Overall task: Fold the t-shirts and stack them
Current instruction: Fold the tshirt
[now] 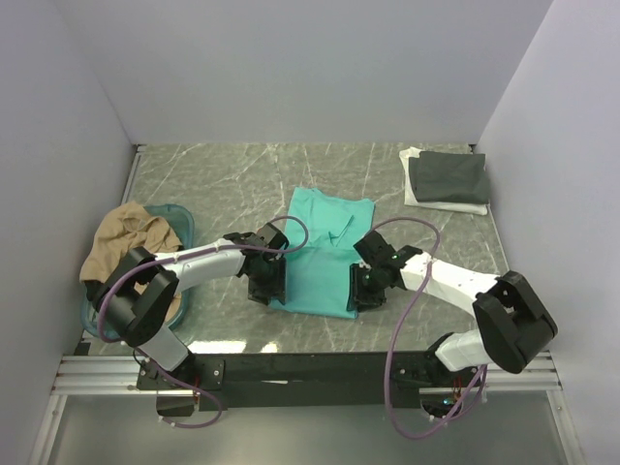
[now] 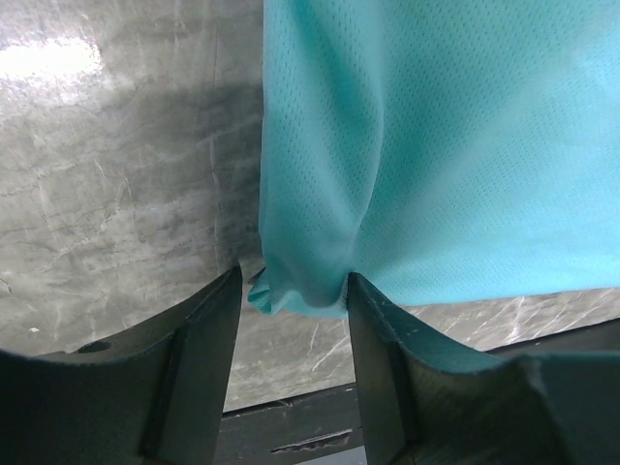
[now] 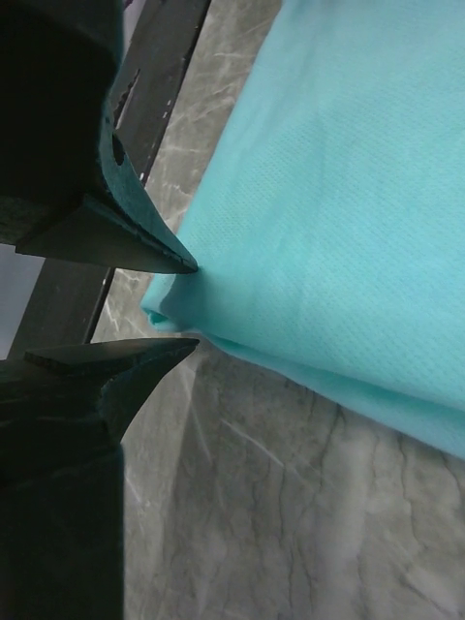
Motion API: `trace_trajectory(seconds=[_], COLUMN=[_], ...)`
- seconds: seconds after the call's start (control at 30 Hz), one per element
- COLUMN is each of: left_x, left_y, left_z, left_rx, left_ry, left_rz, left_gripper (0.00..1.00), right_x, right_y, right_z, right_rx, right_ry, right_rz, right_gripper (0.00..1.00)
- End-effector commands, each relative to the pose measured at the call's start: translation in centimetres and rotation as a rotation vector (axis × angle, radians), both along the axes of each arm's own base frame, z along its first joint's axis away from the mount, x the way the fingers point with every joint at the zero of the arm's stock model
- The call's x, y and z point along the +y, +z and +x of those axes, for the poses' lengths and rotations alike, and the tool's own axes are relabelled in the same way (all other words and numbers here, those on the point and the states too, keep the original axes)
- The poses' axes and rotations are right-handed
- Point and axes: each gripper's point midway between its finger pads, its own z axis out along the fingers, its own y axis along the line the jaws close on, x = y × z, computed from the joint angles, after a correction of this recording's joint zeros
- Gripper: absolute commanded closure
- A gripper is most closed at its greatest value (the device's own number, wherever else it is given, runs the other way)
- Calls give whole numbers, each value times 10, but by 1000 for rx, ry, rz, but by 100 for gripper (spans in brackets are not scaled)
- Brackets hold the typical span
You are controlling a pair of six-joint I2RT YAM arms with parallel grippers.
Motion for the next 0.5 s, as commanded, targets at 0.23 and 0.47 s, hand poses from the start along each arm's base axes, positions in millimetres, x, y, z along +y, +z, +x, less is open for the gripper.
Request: trace_trajectory(seconds=[0.23, 0.47], left_x=[2, 5], left_y=[0, 2], left_z=[-1, -8], left_rx=[-15, -26], left_ry=[5, 4], left_rz=[-3, -26], left_gripper=[48, 47], right_x=[6, 1], right_y=[-7, -19], right_z=[-10, -15], right_rx=[26, 55], right_ry=[21, 17], right_rz=[-3, -27], right_gripper=[60, 61])
